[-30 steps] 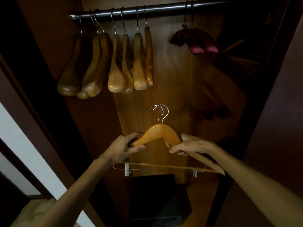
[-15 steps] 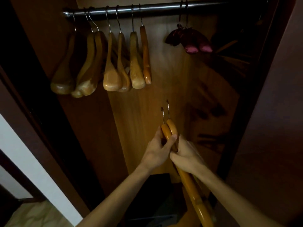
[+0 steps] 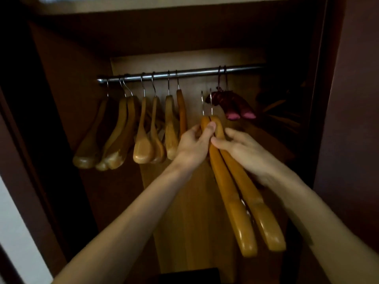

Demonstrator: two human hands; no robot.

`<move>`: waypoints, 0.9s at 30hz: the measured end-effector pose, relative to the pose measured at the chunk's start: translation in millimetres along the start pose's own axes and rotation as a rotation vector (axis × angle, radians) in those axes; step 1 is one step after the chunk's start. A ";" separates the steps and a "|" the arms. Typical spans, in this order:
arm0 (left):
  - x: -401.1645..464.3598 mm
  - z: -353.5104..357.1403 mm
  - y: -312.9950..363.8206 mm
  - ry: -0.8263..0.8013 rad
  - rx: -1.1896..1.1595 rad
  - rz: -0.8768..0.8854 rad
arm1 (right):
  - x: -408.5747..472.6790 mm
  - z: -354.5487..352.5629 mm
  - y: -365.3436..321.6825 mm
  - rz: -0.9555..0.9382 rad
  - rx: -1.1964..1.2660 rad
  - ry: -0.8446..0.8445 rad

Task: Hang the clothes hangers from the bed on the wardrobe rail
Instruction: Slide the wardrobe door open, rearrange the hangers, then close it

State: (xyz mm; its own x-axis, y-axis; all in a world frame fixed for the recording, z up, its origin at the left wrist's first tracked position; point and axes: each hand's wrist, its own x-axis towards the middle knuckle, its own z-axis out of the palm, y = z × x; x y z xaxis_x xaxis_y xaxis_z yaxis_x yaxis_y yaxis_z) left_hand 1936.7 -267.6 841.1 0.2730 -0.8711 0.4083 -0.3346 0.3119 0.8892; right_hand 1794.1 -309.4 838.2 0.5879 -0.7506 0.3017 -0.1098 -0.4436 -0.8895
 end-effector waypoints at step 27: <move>209.4 -36.5 19.7 0.169 0.094 -0.113 | 192.9 -30.3 -39.0 0.091 -0.037 -0.001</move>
State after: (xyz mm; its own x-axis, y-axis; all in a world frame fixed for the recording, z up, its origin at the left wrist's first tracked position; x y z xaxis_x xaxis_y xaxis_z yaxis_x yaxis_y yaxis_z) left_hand 2020.2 -430.0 951.7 0.4580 -0.8203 0.3425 -0.3733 0.1721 0.9116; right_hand 1887.5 -451.7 941.6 0.5753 -0.7878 0.2199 -0.1925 -0.3917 -0.8997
